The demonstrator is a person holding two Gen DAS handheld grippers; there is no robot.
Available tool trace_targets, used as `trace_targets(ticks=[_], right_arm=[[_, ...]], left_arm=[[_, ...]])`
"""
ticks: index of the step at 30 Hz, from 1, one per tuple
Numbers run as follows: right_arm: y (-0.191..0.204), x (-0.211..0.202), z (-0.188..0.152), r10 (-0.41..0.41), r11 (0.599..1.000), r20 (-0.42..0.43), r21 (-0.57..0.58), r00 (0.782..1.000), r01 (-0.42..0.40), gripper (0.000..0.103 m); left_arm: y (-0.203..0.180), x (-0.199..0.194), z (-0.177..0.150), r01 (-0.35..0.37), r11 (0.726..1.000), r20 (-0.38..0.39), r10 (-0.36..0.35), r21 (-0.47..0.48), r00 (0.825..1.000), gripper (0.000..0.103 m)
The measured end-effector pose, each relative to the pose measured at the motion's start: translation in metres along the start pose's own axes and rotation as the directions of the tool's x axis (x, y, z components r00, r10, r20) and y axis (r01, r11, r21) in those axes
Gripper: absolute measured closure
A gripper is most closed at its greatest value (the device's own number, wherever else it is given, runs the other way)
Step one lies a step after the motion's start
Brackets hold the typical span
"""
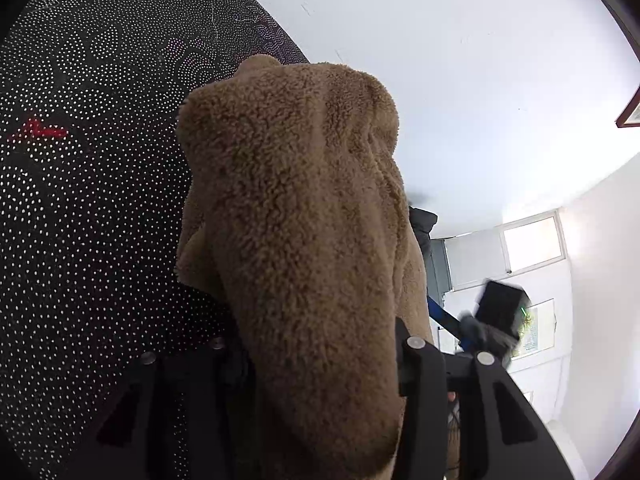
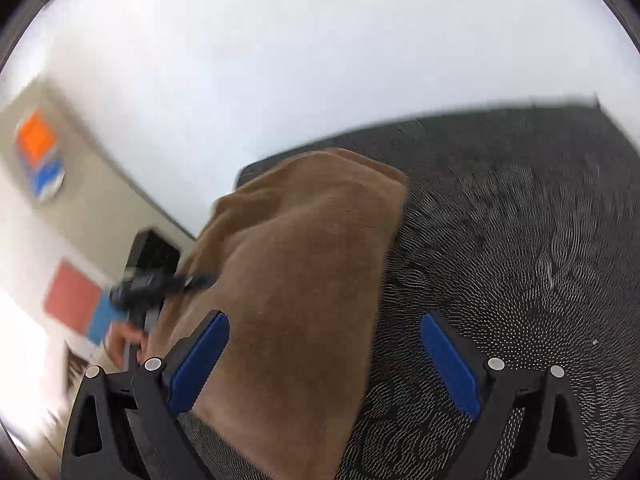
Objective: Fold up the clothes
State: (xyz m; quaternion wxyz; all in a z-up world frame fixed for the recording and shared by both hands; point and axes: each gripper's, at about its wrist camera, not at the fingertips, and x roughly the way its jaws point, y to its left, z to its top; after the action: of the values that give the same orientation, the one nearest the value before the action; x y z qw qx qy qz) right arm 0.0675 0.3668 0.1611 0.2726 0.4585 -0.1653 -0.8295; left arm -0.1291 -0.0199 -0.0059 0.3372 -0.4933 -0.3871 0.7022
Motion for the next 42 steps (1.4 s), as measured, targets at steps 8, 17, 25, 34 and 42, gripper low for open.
trace_targets(ticks=[8, 17, 25, 34, 42], right_arm=[[-0.018, 0.064, 0.028, 0.167, 0.973, -0.109, 0.18, 0.98, -0.146, 0.004], [-0.002, 0.097, 0.016, 0.159, 0.981, -0.211, 0.146, 0.965, -0.13, 0.008], [0.008, 0.1, 0.011, 0.165, 0.982, -0.2, 0.121, 0.966, -0.143, 0.03], [0.06, 0.074, 0.0, 0.031, 0.998, -0.067, -0.059, 0.997, -0.035, 0.055], [0.115, 0.03, -0.013, -0.085, 0.968, 0.059, -0.23, 0.995, 0.097, 0.056]], left_arm=[[-0.001, -0.003, -0.004, 0.016, 1.0, -0.006, -0.016, 0.001, 1.0, 0.053], [-0.015, -0.024, -0.059, 0.047, 0.998, -0.001, -0.047, 0.036, 0.999, 0.054], [-0.032, -0.011, -0.054, 0.044, 0.998, 0.013, -0.044, 0.046, 0.999, 0.054], [-0.062, 0.008, -0.085, -0.015, 0.999, 0.074, 0.012, 0.048, 0.997, 0.057], [-0.117, 0.005, -0.12, -0.112, 0.985, 0.129, 0.095, 0.132, 0.987, 0.058]])
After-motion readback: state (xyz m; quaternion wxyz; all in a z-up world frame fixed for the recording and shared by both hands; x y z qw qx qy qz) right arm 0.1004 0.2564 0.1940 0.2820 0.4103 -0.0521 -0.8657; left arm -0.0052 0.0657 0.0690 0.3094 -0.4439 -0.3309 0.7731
